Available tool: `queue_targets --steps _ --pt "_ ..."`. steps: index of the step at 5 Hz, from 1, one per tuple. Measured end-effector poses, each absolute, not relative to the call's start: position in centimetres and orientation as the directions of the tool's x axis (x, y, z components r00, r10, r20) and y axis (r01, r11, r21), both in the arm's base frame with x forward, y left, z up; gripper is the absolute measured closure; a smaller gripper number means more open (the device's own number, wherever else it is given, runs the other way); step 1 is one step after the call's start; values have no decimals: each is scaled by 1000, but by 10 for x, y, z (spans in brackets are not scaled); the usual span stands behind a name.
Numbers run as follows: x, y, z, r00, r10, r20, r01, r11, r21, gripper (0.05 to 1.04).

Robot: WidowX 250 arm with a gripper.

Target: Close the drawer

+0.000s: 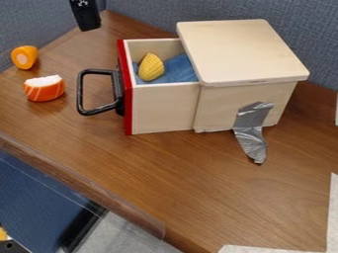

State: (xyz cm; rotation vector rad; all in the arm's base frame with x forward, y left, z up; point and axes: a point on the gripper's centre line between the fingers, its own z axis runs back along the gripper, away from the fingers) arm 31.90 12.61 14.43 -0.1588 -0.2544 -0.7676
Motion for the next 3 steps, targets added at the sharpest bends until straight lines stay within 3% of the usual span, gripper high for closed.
queue_targets --steps 2,3 --pt "310 126 114 701 -661 268 702 707 -92 83" --pt "303 132 110 703 -660 265 693 720 -47 83"
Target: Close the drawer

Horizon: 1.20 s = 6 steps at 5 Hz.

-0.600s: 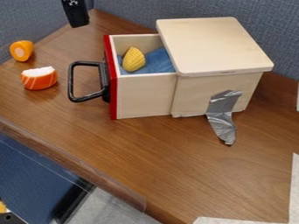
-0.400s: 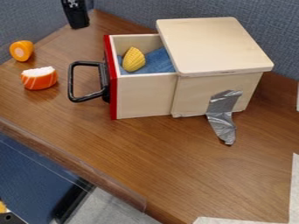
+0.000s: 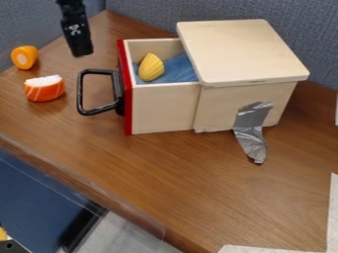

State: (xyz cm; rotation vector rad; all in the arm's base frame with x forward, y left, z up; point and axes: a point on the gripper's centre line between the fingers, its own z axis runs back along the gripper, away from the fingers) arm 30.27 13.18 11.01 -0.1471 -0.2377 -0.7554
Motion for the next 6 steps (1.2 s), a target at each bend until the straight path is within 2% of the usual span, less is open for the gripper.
queue_targets --steps 2,4,6 --pt "288 134 90 697 -675 240 693 721 17 83" --pt "275 140 64 692 -701 172 700 710 79 83" --pt "270 151 44 680 -723 121 716 691 98 83"
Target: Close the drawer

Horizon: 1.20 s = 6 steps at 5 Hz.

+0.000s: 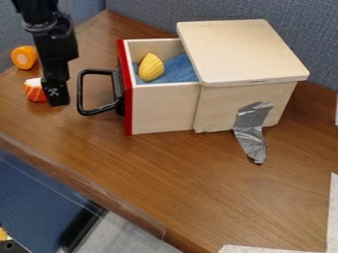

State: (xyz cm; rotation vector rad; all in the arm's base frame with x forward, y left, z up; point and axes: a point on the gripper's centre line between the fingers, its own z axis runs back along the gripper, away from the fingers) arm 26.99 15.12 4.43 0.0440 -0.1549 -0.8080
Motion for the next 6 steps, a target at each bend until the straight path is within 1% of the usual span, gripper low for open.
queue_targets --steps 1,2,4,5,6 --pt "269 153 35 684 -721 110 716 693 86 83" --pt "271 150 35 689 -716 111 711 697 90 83" --pt "273 127 25 684 -718 130 715 695 74 84" --pt "279 115 24 677 -721 145 719 691 79 82" --pt "285 106 19 683 -715 152 715 696 67 82"
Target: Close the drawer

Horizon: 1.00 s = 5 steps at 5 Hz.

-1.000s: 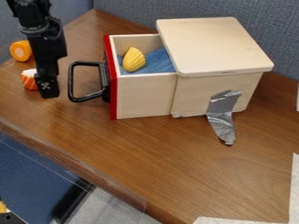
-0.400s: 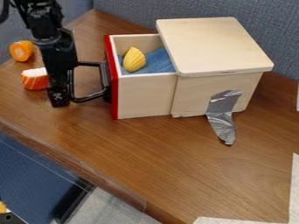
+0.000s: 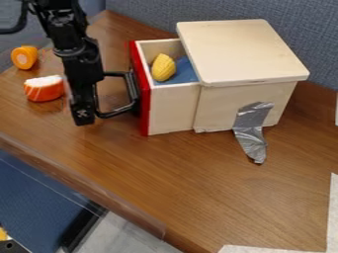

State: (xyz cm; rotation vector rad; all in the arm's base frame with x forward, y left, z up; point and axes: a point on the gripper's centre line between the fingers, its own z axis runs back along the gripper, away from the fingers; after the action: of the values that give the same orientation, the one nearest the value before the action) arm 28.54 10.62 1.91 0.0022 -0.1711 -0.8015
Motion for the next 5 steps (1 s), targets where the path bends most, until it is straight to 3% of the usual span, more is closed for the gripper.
queue_targets --steps 5 --pt "350 78 22 700 -684 206 688 723 61 83"
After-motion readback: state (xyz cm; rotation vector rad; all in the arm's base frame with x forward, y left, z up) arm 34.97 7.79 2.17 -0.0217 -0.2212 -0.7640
